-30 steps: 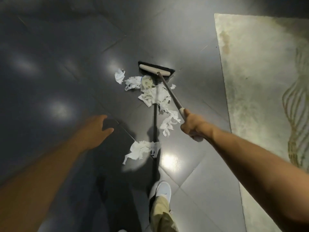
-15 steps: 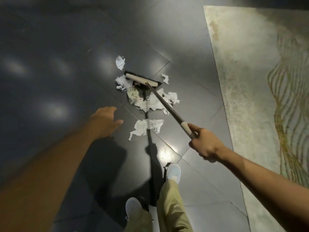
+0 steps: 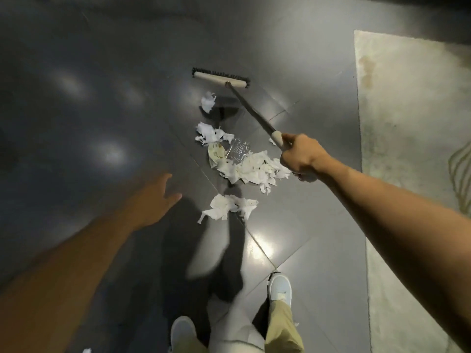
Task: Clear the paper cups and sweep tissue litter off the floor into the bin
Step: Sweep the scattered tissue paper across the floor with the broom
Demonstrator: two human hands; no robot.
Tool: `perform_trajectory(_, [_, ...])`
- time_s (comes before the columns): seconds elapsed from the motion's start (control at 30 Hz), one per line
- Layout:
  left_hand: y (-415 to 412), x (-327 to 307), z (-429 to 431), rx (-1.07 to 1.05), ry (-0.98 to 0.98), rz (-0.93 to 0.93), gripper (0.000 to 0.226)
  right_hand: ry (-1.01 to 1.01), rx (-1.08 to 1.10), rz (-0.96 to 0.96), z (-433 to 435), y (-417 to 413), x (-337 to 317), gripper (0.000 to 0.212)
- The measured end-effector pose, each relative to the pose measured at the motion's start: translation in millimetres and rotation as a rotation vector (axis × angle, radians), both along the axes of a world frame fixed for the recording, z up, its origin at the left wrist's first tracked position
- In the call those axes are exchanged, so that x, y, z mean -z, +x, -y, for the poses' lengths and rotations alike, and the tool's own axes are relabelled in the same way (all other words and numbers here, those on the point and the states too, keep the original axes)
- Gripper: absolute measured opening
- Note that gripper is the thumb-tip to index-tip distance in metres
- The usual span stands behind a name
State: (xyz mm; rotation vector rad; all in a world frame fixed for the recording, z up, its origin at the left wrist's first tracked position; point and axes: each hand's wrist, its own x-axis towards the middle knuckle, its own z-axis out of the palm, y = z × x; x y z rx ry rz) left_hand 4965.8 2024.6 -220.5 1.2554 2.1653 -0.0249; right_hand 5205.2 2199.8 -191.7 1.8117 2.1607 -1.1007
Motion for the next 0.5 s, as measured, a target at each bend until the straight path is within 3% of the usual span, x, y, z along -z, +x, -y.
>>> perform_trajectory(0.23, [22, 12, -24, -0.185, -0.022, -0.003, 0.062, -0.043, -0.149, 0.045, -86, -33, 28, 0.039])
perform_trajectory(0.5, [55, 19, -12, -0.261, -0.032, 0.006, 0.061, -0.142, -0.391, 0.273, -50, 24, 50, 0.069])
